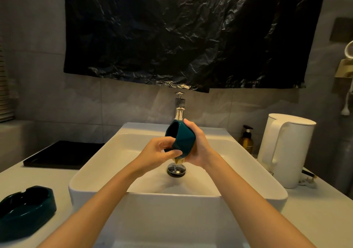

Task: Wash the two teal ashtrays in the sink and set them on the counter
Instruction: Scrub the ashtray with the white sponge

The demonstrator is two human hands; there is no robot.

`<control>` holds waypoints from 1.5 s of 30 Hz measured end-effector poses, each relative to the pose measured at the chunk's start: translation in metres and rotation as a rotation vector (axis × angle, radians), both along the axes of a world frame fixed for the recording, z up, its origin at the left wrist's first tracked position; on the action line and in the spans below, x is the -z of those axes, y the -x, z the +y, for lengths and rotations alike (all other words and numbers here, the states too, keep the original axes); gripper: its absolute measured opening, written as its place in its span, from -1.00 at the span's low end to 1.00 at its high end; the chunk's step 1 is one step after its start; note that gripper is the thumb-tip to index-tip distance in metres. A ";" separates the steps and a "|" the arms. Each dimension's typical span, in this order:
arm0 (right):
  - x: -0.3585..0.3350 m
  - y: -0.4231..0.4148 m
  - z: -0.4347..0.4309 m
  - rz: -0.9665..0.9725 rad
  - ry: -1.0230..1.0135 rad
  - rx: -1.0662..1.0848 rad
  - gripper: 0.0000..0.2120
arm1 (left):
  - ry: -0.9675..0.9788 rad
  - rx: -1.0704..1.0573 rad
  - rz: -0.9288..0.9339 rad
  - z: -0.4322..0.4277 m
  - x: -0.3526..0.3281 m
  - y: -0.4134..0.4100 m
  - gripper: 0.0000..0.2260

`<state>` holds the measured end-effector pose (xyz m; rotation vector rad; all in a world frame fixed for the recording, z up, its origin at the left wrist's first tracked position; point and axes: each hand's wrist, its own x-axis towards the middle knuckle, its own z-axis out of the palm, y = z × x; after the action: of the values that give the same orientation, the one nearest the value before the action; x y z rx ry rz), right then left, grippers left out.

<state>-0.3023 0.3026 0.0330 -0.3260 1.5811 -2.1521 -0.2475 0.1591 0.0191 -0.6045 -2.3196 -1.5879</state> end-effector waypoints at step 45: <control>0.021 0.012 -0.014 1.365 -0.498 0.612 -0.61 | -0.058 0.004 -0.121 -0.006 0.002 0.001 -0.79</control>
<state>-0.3145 0.2885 0.0124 -1.5042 3.1793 -1.7441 -0.2483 0.1529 0.0172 -0.5134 -2.3493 -1.7320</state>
